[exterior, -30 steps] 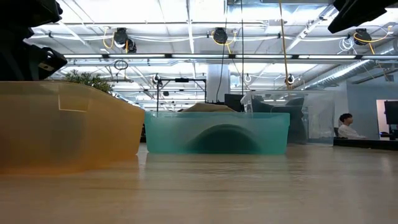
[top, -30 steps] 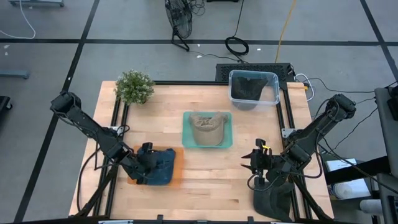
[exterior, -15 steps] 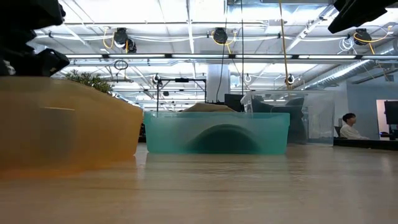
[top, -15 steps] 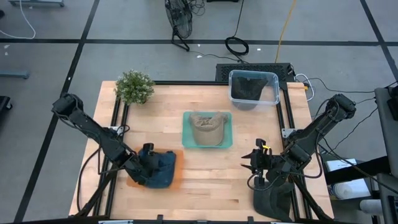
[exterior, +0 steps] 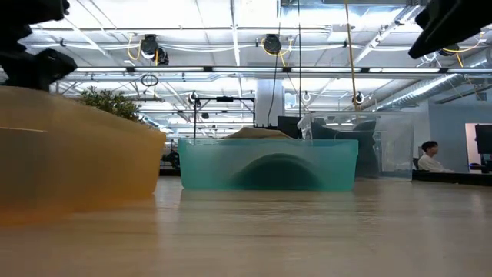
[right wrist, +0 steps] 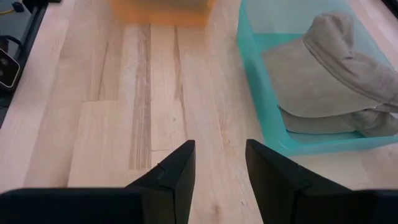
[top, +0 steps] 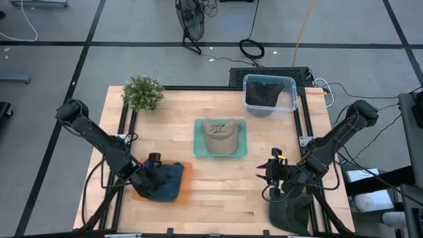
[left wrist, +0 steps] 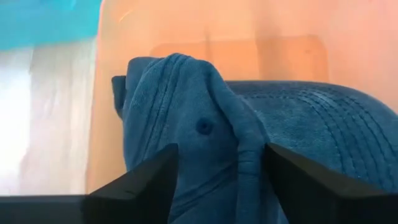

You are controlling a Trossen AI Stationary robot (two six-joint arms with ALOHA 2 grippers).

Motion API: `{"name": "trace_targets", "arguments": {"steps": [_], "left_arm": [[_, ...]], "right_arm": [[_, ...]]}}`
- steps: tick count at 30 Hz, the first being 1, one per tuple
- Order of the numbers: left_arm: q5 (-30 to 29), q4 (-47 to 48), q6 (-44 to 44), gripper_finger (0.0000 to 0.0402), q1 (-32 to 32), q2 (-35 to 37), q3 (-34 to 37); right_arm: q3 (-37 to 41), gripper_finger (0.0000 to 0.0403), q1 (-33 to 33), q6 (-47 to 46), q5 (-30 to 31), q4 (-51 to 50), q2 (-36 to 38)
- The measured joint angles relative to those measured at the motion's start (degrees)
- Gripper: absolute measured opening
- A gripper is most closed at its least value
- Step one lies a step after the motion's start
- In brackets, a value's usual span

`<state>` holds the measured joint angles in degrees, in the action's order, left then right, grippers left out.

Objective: Pick & Place hat
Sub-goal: Put the blue cap into the orange bin

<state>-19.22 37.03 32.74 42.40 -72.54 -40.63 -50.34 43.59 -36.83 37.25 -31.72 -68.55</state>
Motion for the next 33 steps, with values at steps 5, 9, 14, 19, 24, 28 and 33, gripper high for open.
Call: {"name": "trace_targets", "arguments": {"steps": [5,9,14,19,24,28,33], "left_arm": [[1.43,13.54,3.24,0.0229,-0.90,2.05,-7.12],[2.31,16.02,5.33,0.0218,-0.58,2.26,-10.90],[9.23,16.01,11.48,0.0207,0.85,2.32,-12.82],[13.07,20.59,23.37,0.0182,3.77,1.56,-11.28],[13.52,20.46,28.69,0.0143,5.84,0.37,-5.71],[13.89,11.28,29.35,0.0112,6.18,-0.40,1.01],[13.58,4.60,29.43,0.0091,6.07,-0.65,4.35]], "right_arm": [[1.49,0.0130,0.00,0.01,-0.01,2.46,-0.04],[1.72,0.0130,0.00,1.30,-0.02,3.87,-0.04],[1.75,0.0130,0.00,1.63,-0.07,3.97,-0.04],[1.75,0.0130,0.01,1.77,-1.39,3.92,-0.04],[1.75,0.0130,0.02,2.78,-1.37,3.92,-0.04],[1.75,0.0130,0.02,2.85,-1.37,4.08,-0.04],[1.77,0.0130,-0.06,3.19,-1.35,4.14,-0.04]]}}
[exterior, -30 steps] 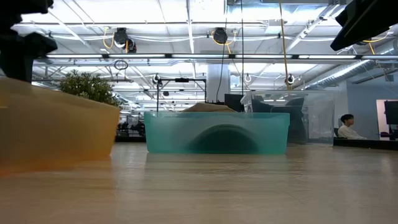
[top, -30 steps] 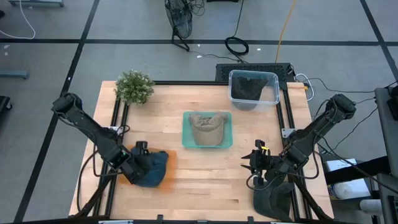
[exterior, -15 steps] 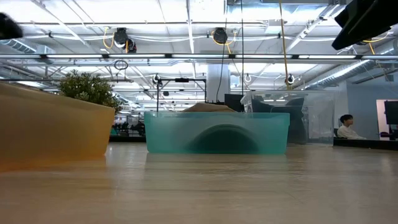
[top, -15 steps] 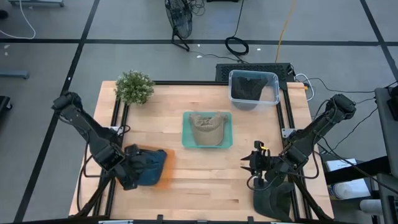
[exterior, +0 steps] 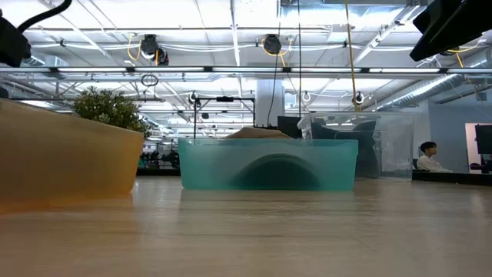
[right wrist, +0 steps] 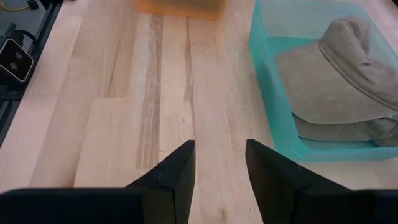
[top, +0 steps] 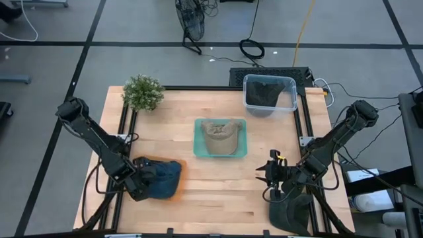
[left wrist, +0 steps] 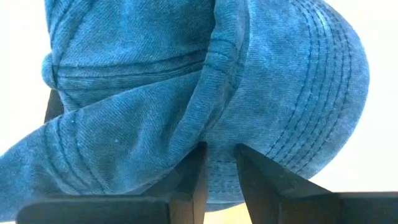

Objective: Pick & Place hat
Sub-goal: Put the blue cap into the orange bin, then put the black cap into the transparent bin

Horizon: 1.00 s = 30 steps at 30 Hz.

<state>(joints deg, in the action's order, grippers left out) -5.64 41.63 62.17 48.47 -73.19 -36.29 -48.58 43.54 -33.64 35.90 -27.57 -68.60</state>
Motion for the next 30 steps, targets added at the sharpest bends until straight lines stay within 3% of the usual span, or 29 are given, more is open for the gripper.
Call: {"name": "trace_targets", "arguments": {"steps": [4,11,20,24,27,30], "left_arm": [[1.89,0.21,-0.20,0.0090,-0.02,0.18,-1.78],[11.82,2.88,-2.55,0.0094,0.12,-0.04,-8.47],[10.32,16.81,-4.75,0.0092,0.10,0.02,-17.19],[3.97,18.01,-8.78,0.0092,-0.46,0.02,-19.83],[-8.16,13.11,-13.92,0.0092,-2.08,0.07,-20.83],[-18.07,2.45,-21.70,0.0092,-4.69,0.07,-20.61]], "right_arm": [[0.00,0.0130,-0.05,0.06,0.09,0.22,0.00],[0.00,0.0130,-0.05,0.49,0.18,2.23,0.00],[0.00,0.0130,-0.05,1.81,0.08,3.01,0.00],[0.00,0.0130,-0.05,2.49,0.07,2.95,0.00],[0.00,0.0130,-0.05,2.88,-0.30,2.94,0.01],[-0.81,0.0130,-0.07,2.86,-3.87,1.55,0.22]]}}
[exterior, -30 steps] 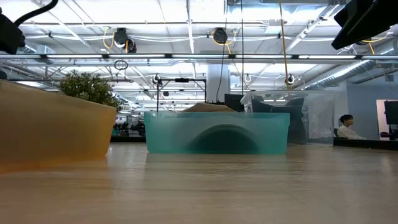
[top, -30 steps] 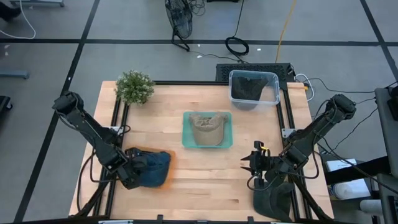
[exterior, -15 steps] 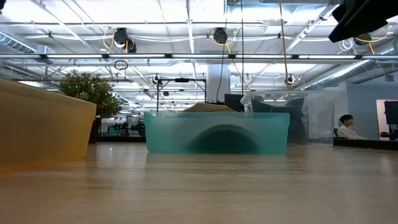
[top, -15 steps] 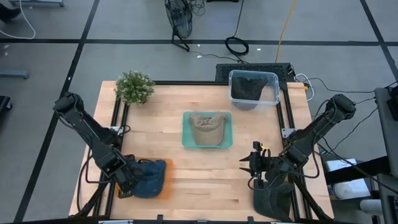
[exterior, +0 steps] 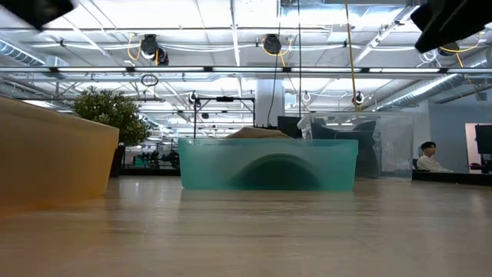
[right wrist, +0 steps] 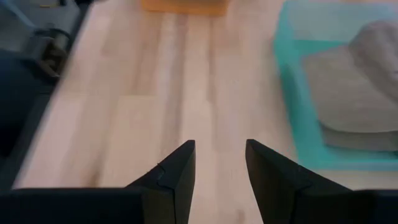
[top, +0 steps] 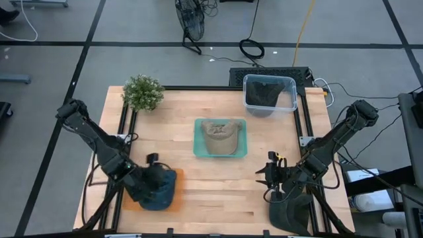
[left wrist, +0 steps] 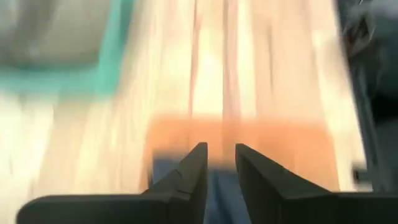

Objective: Pick & Place hat
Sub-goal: Put the black cap into the transparent bin

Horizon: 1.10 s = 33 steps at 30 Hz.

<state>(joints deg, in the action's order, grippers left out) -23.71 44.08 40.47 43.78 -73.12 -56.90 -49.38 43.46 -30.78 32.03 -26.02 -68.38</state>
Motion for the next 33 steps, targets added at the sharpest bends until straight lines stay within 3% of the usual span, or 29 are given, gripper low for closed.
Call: {"name": "trace_targets", "arguments": {"steps": [4,8,11,15,19,22,27,33], "left_arm": [[-1.86,-13.76,-13.55,0.0092,-6.09,-1.78,0.02],[-2.27,-28.77,-28.78,0.0092,-13.18,-4.01,0.06],[-0.43,-38.45,-39.28,0.0093,-18.83,-6.01,0.09],[8.41,-49.70,-49.80,0.0093,-26.50,-6.58,0.10],[17.31,-57.34,-52.44,0.0093,-33.47,-6.44,0.10],[21.98,-62.20,-50.82,0.0093,-37.35,-6.29,0.10],[26.27,-60.87,-47.78,0.0093,-40.89,-6.32,0.08],[28.00,-57.65,-50.62,0.0093,-41.80,-6.32,0.08]], "right_arm": [[-3.59,0.0130,0.02,-3.86,-3.91,-4.88,0.02],[-7.59,0.0128,-1.05,-14.71,-8.05,-12.86,0.05],[-8.22,0.0124,-3.13,-29.95,-17.83,-15.73,0.08],[-8.07,0.0124,-4.07,-45.26,-29.32,-20.58,0.06],[-6.58,0.0125,-2.37,-58.68,-37.76,-23.85,0.06],[-4.85,0.0125,-0.66,-67.92,-41.21,-20.72,0.06],[-2.40,0.0125,2.78,-79.17,-41.43,-12.10,0.02],[-0.63,0.0125,7.56,-91.82,-42.74,-7.32,0.02]]}}
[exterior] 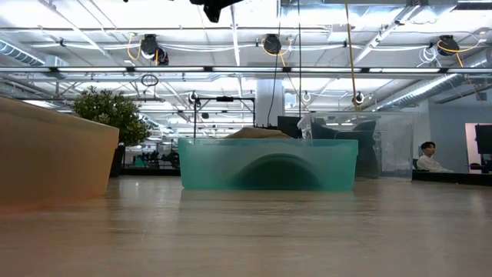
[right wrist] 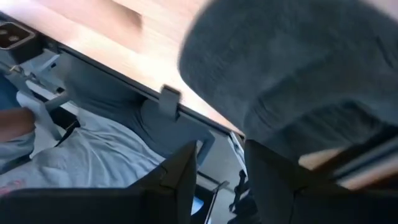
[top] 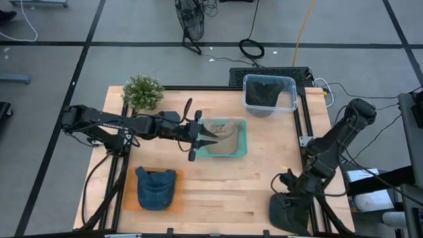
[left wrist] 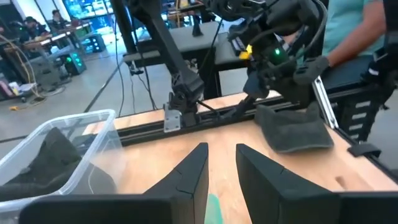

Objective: Pick & Place hat
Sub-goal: Put the black cap into the transparent bin

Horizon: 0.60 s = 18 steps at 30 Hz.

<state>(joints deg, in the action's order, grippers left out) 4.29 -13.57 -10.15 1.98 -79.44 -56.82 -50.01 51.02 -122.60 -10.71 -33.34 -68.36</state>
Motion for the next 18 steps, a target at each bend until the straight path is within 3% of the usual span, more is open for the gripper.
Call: {"name": "trace_targets", "arguments": {"steps": [5,12,18], "left_arm": [[-0.21,2.47,-2.99,0.0093,-0.45,2.28,0.00],[-0.26,8.36,-3.28,0.0093,-1.63,8.66,-0.02],[-0.28,9.50,-5.05,0.0093,-2.05,9.88,-0.02]], "right_arm": [[0.10,0.0126,2.75,-4.77,0.28,0.28,-0.38],[0.10,0.0126,3.27,-4.90,0.19,2.86,-5.45],[0.10,0.0126,4.51,-5.61,0.00,6.38,-9.47]]}}
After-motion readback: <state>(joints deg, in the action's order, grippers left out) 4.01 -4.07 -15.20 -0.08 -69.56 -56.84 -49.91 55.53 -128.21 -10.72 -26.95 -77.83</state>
